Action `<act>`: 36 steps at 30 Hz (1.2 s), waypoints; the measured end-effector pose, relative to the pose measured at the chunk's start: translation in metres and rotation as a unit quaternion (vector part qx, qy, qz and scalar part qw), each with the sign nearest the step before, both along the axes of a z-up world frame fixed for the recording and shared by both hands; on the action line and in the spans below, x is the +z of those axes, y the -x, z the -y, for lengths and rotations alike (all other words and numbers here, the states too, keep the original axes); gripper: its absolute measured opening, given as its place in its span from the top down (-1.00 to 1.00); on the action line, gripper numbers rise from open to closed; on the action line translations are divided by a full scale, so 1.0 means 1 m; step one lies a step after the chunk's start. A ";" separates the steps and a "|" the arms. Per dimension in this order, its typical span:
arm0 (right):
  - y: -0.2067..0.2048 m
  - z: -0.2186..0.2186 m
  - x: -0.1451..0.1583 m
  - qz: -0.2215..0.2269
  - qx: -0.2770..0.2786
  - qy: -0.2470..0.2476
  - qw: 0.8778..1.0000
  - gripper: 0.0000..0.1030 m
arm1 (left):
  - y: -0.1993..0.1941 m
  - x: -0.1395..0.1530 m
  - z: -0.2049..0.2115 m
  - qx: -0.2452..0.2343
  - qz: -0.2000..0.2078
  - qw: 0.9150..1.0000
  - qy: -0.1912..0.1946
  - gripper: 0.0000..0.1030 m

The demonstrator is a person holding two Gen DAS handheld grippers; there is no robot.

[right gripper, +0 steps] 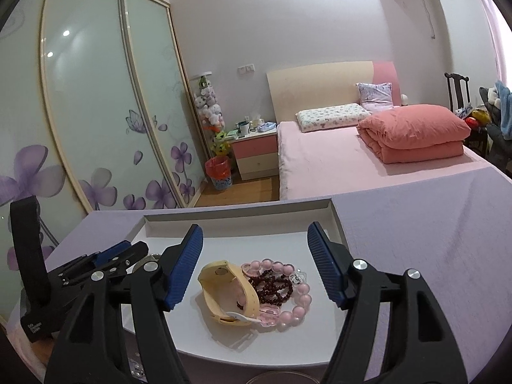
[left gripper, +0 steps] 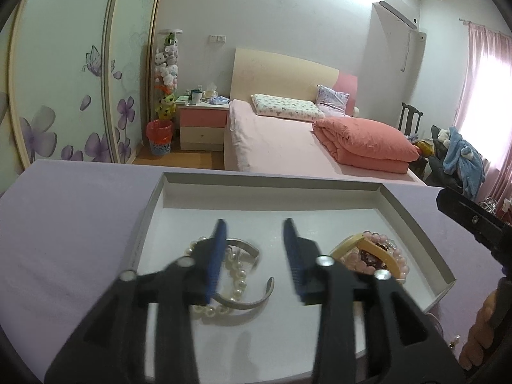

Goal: Organize jewelry
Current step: 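Carry the watch into the tray with the right tool while the left tool carries the ring there, then withdraw both tools and grasp the pearl earring cluster with the left tool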

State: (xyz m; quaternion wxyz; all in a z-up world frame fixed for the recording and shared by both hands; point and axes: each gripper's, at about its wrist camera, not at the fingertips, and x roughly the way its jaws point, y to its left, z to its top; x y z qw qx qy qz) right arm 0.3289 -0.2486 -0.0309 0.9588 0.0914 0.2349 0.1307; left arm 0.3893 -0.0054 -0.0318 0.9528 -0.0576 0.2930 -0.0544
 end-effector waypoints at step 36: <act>0.128 0.019 -0.005 -0.017 -0.007 0.063 0.998 -0.80 | 0.141 0.000 0.011 -0.054 -0.041 0.996 -0.050 -0.50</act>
